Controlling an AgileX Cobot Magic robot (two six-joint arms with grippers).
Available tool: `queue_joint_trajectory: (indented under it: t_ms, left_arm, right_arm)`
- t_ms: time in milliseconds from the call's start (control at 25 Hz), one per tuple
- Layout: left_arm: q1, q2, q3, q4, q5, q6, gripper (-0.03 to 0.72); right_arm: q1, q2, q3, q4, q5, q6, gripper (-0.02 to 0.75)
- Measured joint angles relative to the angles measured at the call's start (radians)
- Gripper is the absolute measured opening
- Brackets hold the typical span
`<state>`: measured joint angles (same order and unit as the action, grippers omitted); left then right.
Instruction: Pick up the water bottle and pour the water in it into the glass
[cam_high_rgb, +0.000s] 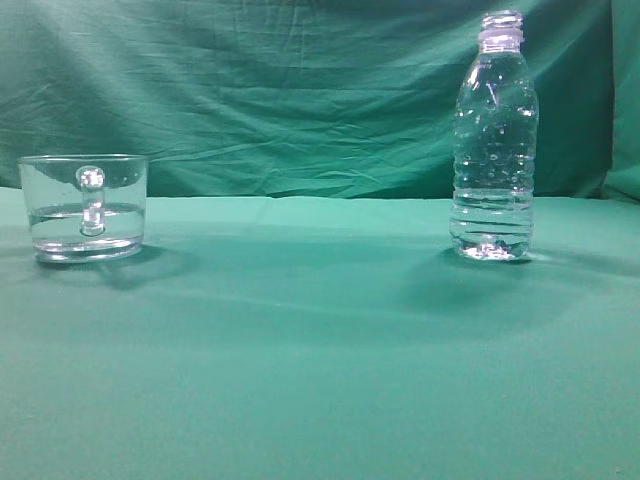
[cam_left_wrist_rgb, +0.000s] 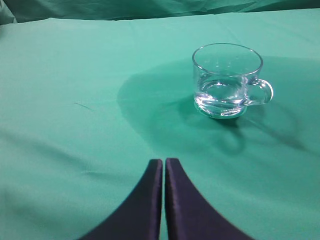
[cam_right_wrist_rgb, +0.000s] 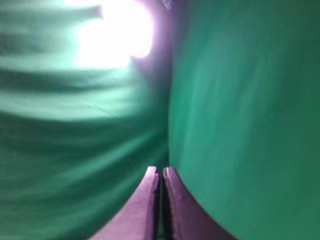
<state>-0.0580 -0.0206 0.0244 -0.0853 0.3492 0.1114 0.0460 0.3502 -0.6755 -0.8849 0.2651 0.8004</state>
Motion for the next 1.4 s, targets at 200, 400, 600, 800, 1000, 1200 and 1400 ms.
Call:
queue_joint_trajectory:
  t_ms: [200,400,600,800,1000,1200,1400]
  left_arm:
    - [0.0,0.0,0.0,0.0,0.0,0.0,0.0]
    - [0.0,0.0,0.0,0.0,0.0,0.0,0.0]
    - [0.0,0.0,0.0,0.0,0.0,0.0,0.0]
    - [0.0,0.0,0.0,0.0,0.0,0.0,0.0]
    - [0.0,0.0,0.0,0.0,0.0,0.0,0.0]
    - [0.0,0.0,0.0,0.0,0.0,0.0,0.0]
    - [0.0,0.0,0.0,0.0,0.0,0.0,0.0]
  right_arm:
    - [0.0,-0.002,0.005,0.545,0.286,-0.622,0.0]
    - [0.0,-0.097,0.126,0.777,0.322,-0.826,0.0]
    - [0.0,-0.218,0.351,0.86,0.213,-0.845,0.0]
    - [0.0,-0.303,0.529,0.88,0.138,-0.848,0.0]
    - [0.0,-0.359,0.641,0.892,0.126,-0.849,0.0]
    - [0.0,-0.359,0.69,0.899,0.119,-0.851,0.0]
    - [0.0,-0.359,0.7,0.93,0.123,-0.851,0.0]
